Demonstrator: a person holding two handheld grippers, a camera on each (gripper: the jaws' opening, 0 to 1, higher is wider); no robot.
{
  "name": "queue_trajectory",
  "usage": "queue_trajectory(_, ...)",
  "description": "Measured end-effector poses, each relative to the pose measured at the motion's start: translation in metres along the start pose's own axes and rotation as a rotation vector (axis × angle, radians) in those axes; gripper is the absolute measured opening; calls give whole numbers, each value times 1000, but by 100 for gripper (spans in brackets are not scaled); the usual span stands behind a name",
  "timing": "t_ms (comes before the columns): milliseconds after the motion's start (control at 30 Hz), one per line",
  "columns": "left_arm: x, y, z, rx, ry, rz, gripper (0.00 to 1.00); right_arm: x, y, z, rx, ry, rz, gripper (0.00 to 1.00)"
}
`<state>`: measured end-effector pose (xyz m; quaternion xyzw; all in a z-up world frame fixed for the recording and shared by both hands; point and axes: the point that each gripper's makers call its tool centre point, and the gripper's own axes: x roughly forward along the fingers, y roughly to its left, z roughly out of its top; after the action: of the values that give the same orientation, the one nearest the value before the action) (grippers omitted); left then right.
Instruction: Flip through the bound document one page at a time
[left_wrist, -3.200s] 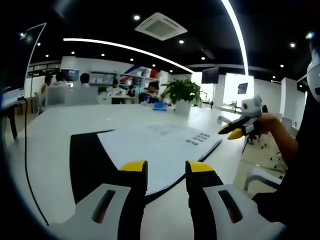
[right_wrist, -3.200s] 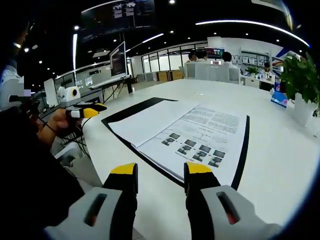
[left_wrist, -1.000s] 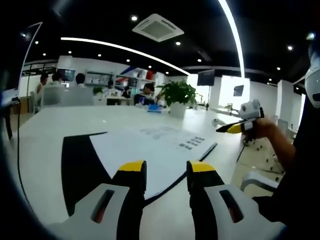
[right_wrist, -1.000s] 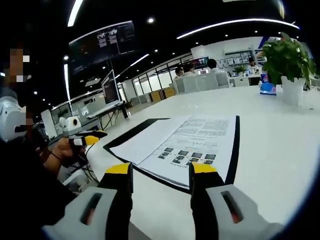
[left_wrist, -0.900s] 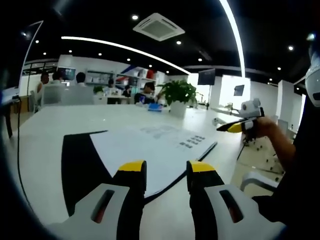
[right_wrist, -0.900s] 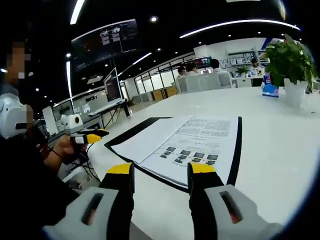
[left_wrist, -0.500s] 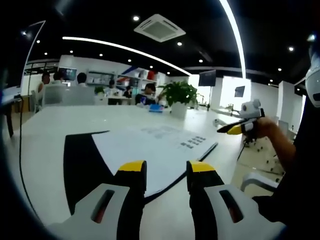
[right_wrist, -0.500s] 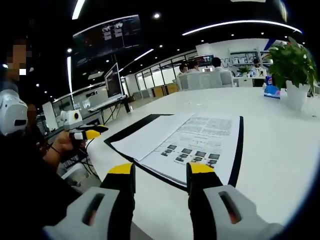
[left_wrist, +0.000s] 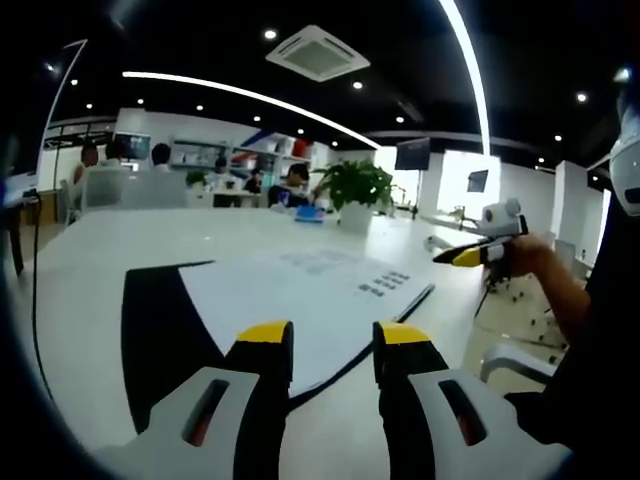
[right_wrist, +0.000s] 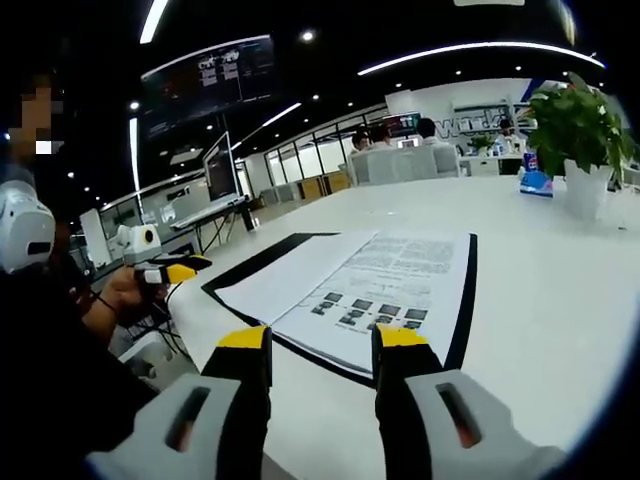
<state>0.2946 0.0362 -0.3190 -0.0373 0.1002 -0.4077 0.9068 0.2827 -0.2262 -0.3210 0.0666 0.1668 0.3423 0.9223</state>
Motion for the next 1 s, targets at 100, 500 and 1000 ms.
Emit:
queue_trajectory(100,2,1,2,-5,-9,-2,34,1,-4,2,7,-3,-7,39)
queue_trajectory(500,17,-6,-3,-5,17,-35,34,-3,-17,0,-13,-14,-56,38)
queue_trajectory(1000,63,-57,13,129,6,-203,35,-24,-42,-15,-68,16,-112,38)
